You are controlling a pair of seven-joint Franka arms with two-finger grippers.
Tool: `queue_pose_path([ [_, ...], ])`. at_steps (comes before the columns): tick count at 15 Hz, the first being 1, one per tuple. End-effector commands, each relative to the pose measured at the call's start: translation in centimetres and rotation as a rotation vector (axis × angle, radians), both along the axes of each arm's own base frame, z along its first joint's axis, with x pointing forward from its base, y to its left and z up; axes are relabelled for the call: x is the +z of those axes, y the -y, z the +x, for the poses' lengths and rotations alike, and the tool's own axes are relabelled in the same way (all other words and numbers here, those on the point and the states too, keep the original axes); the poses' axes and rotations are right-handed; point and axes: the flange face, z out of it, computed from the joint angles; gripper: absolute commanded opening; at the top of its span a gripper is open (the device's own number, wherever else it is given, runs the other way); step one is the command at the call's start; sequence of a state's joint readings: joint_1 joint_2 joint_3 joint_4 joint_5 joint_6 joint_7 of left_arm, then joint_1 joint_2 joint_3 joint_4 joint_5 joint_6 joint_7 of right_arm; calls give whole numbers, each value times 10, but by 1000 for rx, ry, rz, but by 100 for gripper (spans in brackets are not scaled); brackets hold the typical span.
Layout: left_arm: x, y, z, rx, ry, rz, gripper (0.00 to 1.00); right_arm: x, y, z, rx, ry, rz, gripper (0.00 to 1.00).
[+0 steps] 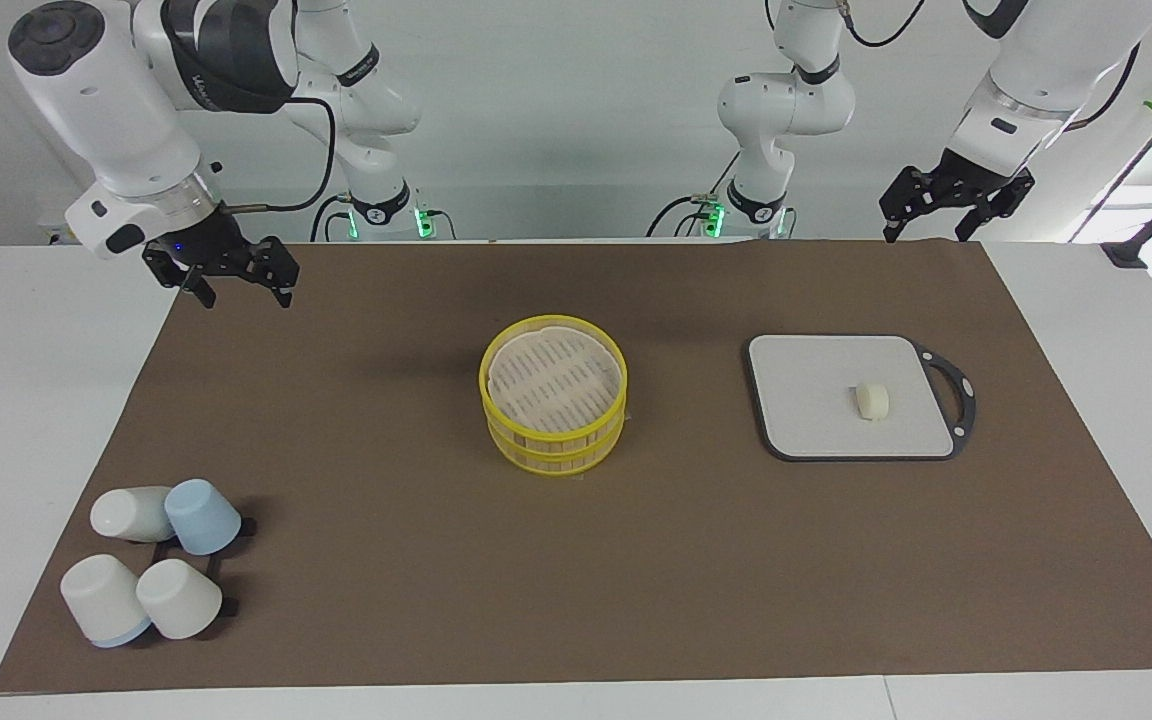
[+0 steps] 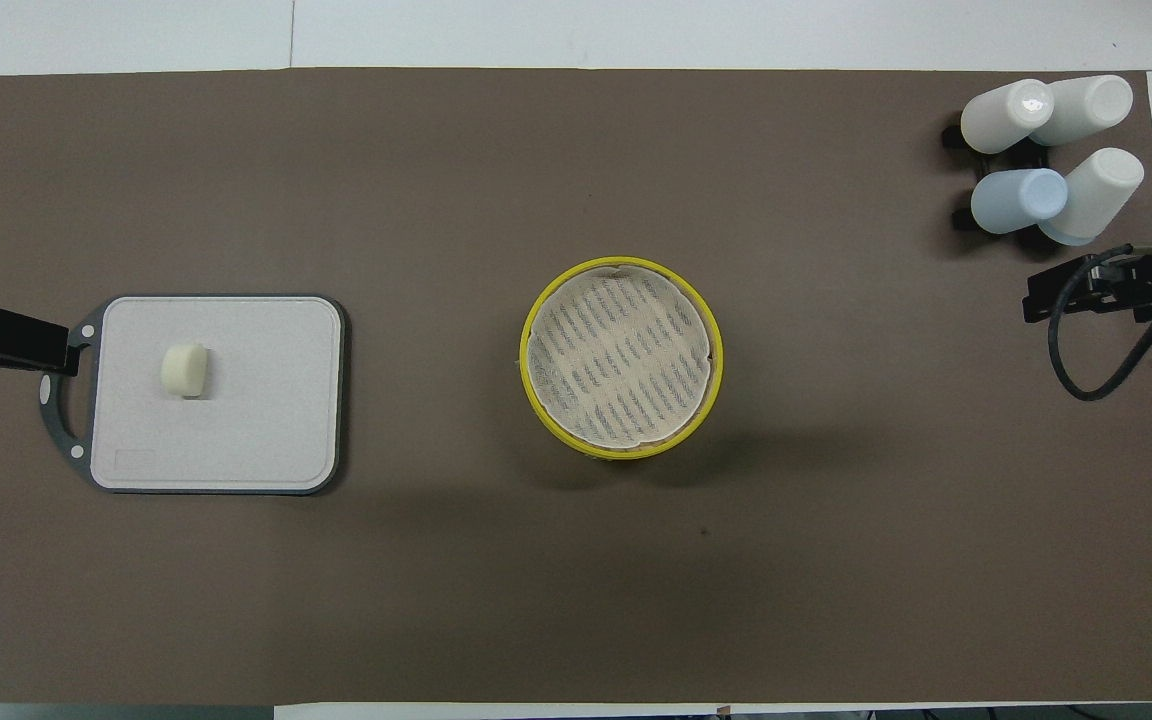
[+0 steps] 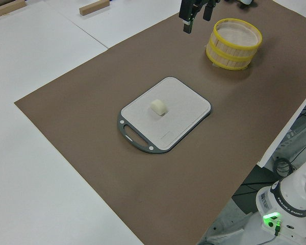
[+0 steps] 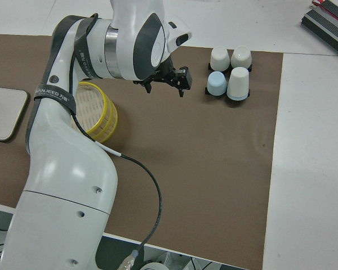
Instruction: Place bun in steamer
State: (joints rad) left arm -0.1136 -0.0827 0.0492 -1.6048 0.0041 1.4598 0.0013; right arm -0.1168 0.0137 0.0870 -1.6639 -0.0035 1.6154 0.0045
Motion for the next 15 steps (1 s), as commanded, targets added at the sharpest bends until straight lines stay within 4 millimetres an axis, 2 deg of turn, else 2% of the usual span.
queue_pose_path([
  [1,0,2,-8,7,0,-16,100,1,7,-4,3,-3,-7,100],
  [10,-2,3,-11,0,-6,-15,100,3,8,-2,3,14,-8,100],
  [13,-7,-4,-15,6,-15,-16,100,3,7,-2,4,16,-8,100],
  [15,-22,-7,-20,10,9,-20,100,3,7,-1,5,25,-8,100],
])
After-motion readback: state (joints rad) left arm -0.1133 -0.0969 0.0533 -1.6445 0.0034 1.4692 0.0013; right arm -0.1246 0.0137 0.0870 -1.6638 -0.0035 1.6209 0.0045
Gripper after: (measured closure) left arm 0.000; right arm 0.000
